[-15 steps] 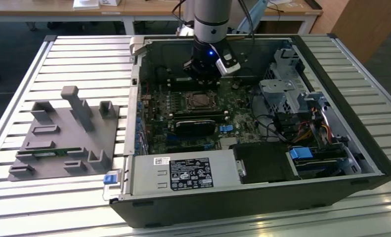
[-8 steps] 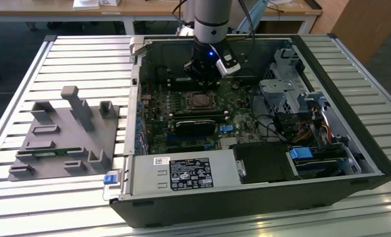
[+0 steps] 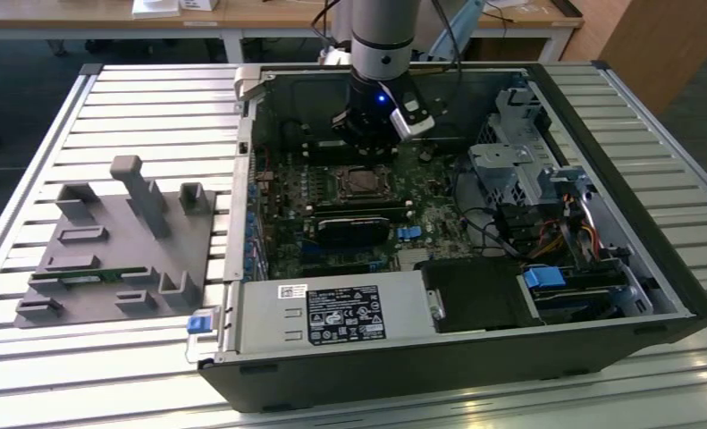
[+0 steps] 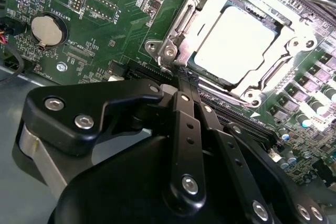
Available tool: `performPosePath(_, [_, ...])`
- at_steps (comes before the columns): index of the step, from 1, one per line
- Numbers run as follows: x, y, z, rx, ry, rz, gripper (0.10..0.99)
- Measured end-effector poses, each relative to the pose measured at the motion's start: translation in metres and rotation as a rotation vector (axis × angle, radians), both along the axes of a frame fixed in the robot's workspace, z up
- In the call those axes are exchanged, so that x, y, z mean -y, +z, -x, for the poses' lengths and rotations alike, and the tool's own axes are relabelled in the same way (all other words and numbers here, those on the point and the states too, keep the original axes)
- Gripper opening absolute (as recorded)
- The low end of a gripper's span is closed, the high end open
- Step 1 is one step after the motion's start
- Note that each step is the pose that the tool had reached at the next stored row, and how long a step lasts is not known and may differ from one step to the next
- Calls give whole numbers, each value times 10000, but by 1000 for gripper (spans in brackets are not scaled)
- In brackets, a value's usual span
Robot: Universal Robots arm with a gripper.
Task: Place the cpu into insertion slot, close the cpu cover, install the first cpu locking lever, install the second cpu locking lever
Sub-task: 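Install the first cpu locking lever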
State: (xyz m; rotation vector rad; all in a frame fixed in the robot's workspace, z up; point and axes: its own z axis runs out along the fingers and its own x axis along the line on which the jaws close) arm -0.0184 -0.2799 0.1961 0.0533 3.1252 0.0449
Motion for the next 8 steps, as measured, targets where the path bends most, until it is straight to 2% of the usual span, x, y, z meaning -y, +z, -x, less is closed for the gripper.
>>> performPosePath(3, [-4, 12, -4, 17, 1, -23, 106])
performPosePath(8, [-1, 139, -2, 4, 1, -7, 106])
